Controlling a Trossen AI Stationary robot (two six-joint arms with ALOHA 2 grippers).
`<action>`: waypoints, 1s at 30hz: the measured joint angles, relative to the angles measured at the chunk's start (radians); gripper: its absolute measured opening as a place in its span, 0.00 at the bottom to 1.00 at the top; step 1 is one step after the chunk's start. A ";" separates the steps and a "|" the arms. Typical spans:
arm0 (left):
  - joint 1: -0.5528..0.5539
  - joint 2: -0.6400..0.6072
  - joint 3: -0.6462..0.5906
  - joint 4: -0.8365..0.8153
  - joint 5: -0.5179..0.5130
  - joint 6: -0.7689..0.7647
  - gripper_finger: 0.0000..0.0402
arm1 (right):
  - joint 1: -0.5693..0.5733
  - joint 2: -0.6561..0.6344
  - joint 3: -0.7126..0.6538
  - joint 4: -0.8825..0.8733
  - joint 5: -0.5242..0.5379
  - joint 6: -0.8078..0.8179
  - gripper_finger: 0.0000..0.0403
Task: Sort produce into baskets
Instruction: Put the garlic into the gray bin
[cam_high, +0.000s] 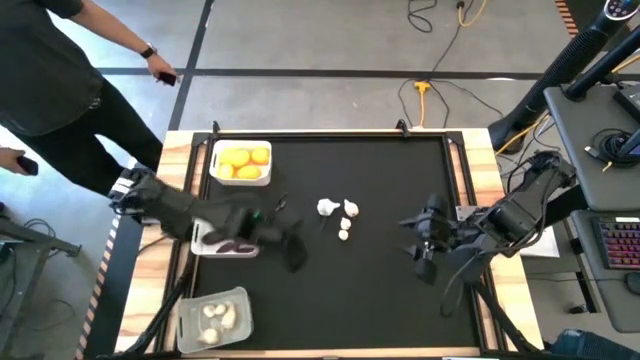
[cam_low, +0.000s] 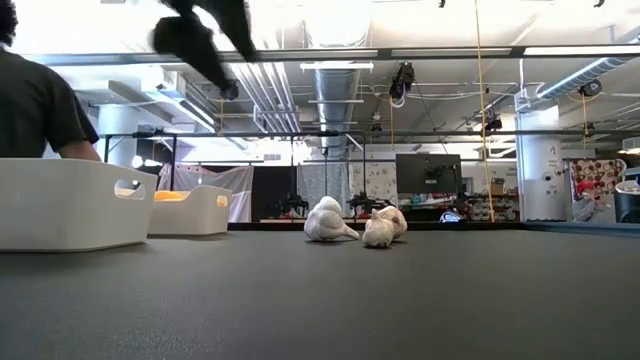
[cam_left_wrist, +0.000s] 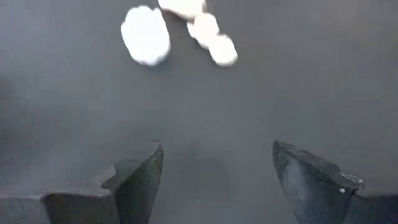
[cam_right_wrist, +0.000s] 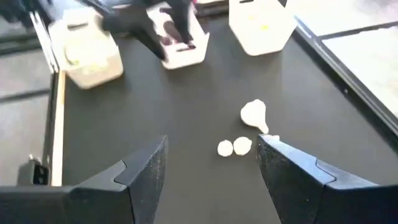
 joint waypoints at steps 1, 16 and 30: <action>0.051 0.000 -0.018 0.052 0.003 0.071 0.70 | 0.000 -0.004 0.008 0.001 0.008 -0.001 0.59; 0.420 0.016 -0.345 0.695 0.160 0.538 0.91 | 0.000 0.025 0.004 0.001 0.031 0.268 0.59; 0.443 0.300 -0.347 0.947 0.157 0.551 0.95 | -0.031 0.054 0.004 0.009 0.076 0.445 0.59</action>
